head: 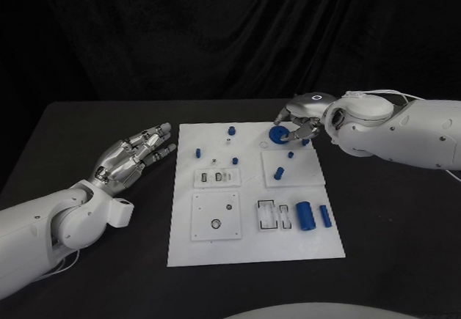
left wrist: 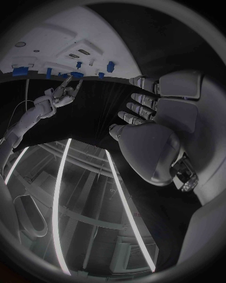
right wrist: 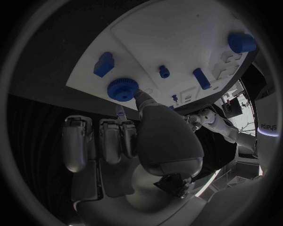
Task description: Assemble the parts on the task board
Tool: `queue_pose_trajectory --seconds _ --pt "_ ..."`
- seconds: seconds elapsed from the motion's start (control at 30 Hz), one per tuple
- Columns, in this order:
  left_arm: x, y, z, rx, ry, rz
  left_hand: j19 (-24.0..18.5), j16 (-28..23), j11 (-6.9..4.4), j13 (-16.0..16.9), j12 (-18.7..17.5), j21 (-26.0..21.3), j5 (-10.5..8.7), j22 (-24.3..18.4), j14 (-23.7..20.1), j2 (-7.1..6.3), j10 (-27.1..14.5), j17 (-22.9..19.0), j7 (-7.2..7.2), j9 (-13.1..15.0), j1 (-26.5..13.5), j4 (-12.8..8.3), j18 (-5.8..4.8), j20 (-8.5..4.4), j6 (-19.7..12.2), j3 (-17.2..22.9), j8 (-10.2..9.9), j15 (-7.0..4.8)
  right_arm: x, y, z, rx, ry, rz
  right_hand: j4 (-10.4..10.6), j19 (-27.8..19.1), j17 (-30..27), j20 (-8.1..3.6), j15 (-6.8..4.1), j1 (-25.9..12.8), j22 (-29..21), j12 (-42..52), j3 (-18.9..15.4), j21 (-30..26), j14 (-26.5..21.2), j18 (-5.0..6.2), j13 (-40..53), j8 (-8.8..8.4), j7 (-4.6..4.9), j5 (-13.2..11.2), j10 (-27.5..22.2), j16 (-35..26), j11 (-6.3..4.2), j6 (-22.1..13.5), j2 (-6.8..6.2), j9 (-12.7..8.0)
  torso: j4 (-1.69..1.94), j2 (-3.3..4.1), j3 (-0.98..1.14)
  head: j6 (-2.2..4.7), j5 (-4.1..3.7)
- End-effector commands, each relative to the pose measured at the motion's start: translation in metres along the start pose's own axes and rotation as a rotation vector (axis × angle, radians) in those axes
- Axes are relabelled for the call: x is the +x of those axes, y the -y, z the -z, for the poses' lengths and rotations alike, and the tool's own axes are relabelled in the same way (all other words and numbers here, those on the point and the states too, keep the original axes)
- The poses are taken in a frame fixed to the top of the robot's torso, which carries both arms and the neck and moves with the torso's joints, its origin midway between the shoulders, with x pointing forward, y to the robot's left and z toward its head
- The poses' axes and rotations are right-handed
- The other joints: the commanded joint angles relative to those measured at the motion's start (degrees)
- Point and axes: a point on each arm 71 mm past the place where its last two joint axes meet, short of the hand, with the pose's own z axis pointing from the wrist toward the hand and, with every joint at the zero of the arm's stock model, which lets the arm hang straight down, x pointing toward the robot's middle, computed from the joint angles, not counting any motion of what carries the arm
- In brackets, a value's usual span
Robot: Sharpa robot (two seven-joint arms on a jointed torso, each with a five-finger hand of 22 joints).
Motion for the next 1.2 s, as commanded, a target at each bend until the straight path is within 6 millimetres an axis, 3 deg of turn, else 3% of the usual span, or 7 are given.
queue_pose_trajectory --seconds 0.03,0.4,0.6,0.83,0.87,1.0,1.2 --pt "0.002 0.008 0.000 0.115 -0.012 0.013 -0.40 -0.35 -0.01 -0.07 -0.09 -0.22 0.31 -0.06 -0.26 -0.09 -0.24 -0.07 0.41 0.05 0.40 -0.06 1.15 -0.11 -0.11 0.27 -0.18 -0.03 0.004 0.002 0.000 0.023 -0.017 0.000 -0.85 1.39 15.07 -0.27 -0.33 0.85 10.95 0.14 0.26 -0.44 6.05 0.04 15.07 0.13 -0.08 1.26 6.06 0.16 -0.34 0.12 0.00 -0.22 -0.01 -0.07 -0.02 -0.06 0.03" --pt "0.001 0.006 0.001 0.109 -0.013 0.016 -0.40 -0.35 -0.01 -0.07 -0.09 -0.22 0.31 -0.06 -0.26 -0.09 -0.24 -0.07 0.41 0.05 0.40 -0.06 1.15 -0.11 -0.11 0.27 -0.18 -0.03 0.007 0.006 -0.001 0.043 -0.036 0.004 -2.36 1.25 15.07 -0.44 -0.42 2.18 10.83 0.14 1.17 -0.78 6.05 0.10 15.07 0.90 0.12 2.70 6.06 0.16 -0.33 1.70 0.02 0.08 0.00 -0.09 -0.01 -0.15 0.04" --pt "0.002 0.005 0.001 0.106 -0.015 0.018 -0.41 -0.36 0.00 -0.08 -0.15 -0.22 0.33 -0.06 -0.29 -0.10 -0.30 -0.07 0.41 0.04 0.41 -0.09 1.15 -0.10 -0.21 0.37 -0.21 0.02 0.011 0.007 -0.003 0.046 -0.046 0.005 -2.99 1.20 15.07 -0.22 -0.17 2.56 10.79 0.14 1.83 -0.97 6.05 0.13 15.07 2.33 0.40 2.96 6.06 0.16 -0.04 4.74 0.21 1.35 0.00 -0.07 -0.01 -0.16 -0.10" --pt "0.002 0.004 0.001 0.102 -0.017 0.022 -0.46 -0.38 -0.02 -0.08 -0.18 -0.26 0.34 -0.08 -0.33 -0.09 -0.33 -0.08 0.42 0.03 0.42 -0.10 1.14 -0.09 -0.26 0.42 -0.23 0.04 0.017 0.004 -0.005 0.033 -0.051 0.003 -4.10 1.24 15.07 -0.30 -0.29 3.34 10.87 0.14 2.56 -1.07 6.05 0.14 15.07 5.03 0.18 3.03 6.06 0.16 -0.23 8.44 0.51 3.77 0.01 -0.07 0.01 -0.22 0.02" --pt "0.002 0.004 0.001 0.102 -0.017 0.022 -0.43 -0.38 -0.02 -0.09 -0.19 -0.24 0.36 -0.07 -0.34 -0.07 -0.35 -0.08 0.42 0.03 0.42 -0.11 1.14 -0.08 -0.27 0.47 -0.23 0.05 0.018 0.004 -0.006 0.032 -0.053 0.003 -4.67 1.30 15.07 -0.39 -0.38 3.78 10.94 0.14 2.64 -1.04 6.05 0.12 15.07 6.17 0.07 2.94 6.06 0.16 -0.34 9.47 0.56 4.71 0.02 -0.06 0.01 -0.23 0.05" --pt "0.002 0.004 0.001 0.100 -0.017 0.022 -0.43 -0.38 -0.02 -0.09 -0.19 -0.24 0.36 -0.07 -0.34 -0.07 -0.35 -0.08 0.42 0.03 0.42 -0.11 1.14 -0.08 -0.27 0.47 -0.23 0.05 0.021 0.002 -0.007 0.026 -0.059 0.002 -4.76 1.37 15.07 -0.40 -0.42 3.78 11.01 0.14 2.60 -0.97 6.05 0.09 15.07 6.51 -0.01 2.84 6.06 0.16 -0.37 9.60 0.59 5.05 -0.04 -0.08 0.00 -0.30 0.17" --pt "0.002 0.003 0.002 0.099 -0.017 0.023 -0.44 -0.39 -0.03 -0.10 -0.24 -0.25 0.40 -0.07 -0.35 -0.03 -0.41 -0.09 0.42 0.02 0.44 -0.14 1.14 -0.06 -0.35 0.58 -0.26 0.07 0.022 0.002 -0.007 0.020 -0.055 0.002 -5.26 1.56 15.07 -0.78 -0.79 3.18 11.23 0.14 1.67 -0.89 6.05 0.04 15.07 10.84 -0.58 2.37 6.06 0.16 -0.85 10.61 1.04 9.20 0.02 -0.06 0.03 -0.31 0.15"
